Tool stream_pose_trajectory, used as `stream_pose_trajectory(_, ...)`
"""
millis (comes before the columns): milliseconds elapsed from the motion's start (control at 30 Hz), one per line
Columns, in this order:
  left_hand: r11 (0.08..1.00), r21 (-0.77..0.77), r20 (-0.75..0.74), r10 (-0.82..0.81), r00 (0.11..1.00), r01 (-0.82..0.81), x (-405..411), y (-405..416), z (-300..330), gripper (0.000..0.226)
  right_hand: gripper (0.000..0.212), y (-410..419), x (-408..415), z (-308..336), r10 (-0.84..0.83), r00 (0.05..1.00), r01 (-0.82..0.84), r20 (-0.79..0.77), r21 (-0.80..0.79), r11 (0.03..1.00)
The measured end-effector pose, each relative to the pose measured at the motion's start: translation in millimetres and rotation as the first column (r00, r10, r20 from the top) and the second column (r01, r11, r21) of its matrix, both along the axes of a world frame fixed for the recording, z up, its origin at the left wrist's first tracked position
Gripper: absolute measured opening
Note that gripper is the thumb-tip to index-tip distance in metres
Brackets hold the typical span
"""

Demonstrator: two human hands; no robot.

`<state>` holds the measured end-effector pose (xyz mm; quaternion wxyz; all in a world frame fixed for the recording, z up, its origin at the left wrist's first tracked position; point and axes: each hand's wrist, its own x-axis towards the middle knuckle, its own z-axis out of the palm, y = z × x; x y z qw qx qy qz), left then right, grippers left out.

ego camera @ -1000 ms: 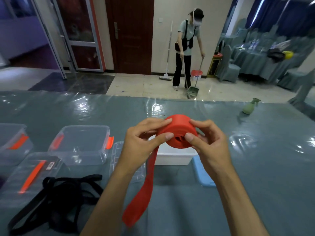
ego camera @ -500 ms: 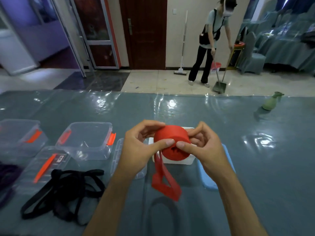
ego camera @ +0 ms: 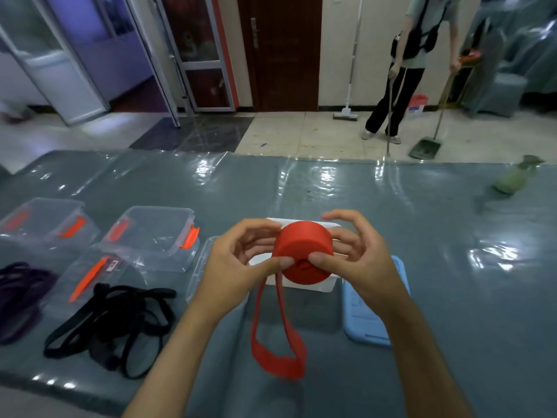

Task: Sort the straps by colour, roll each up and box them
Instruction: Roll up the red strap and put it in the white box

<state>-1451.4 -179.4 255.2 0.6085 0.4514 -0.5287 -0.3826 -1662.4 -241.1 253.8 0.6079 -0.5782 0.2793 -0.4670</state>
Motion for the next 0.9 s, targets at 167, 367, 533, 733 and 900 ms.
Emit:
stream_pose_trajectory(167, 0.992, -0.091, -0.210, 0.071, 0.975, -0.092, -23.7, -5.9, -6.1, 0.044, 0.036, 2.5, 8.6, 5.0, -0.086, 0.986, 0.091, 0.141, -0.033, 0.995)
stream_pose_trajectory(367, 0.990, -0.042, -0.230, 0.123, 0.965, -0.136, -6.0, -14.7, -7.1, 0.035, 0.052, 4.8, 23.6, -6.6, -0.044, 0.998, 0.047, -0.042, 0.060, 0.997)
stream_pose_trajectory(533, 0.995, -0.087, -0.039, -0.049, 0.998, 0.045, 29.7, -23.5, -10.8, 0.033, 0.048, 1.0, 42.4, -2.4, -0.156, 0.988, 0.155, -0.004, -0.103, 0.983)
stream_pose_trajectory(733, 0.996, 0.009, -0.086, -0.093, 0.992, 0.094, 72.7, -33.5, -14.6, 0.045, 0.043, -2.4, 66.4, -4.1, -0.157, 0.982, 0.154, -0.108, -0.031, 0.988)
stream_pose_trajectory(900, 0.990, -0.027, -0.140, -0.141, 0.980, 0.139, 78.5, -36.9, -13.4, 0.038, 0.050, -5.6, 76.6, 6.0, -0.156, 0.987, 0.149, -0.041, -0.129, 0.980)
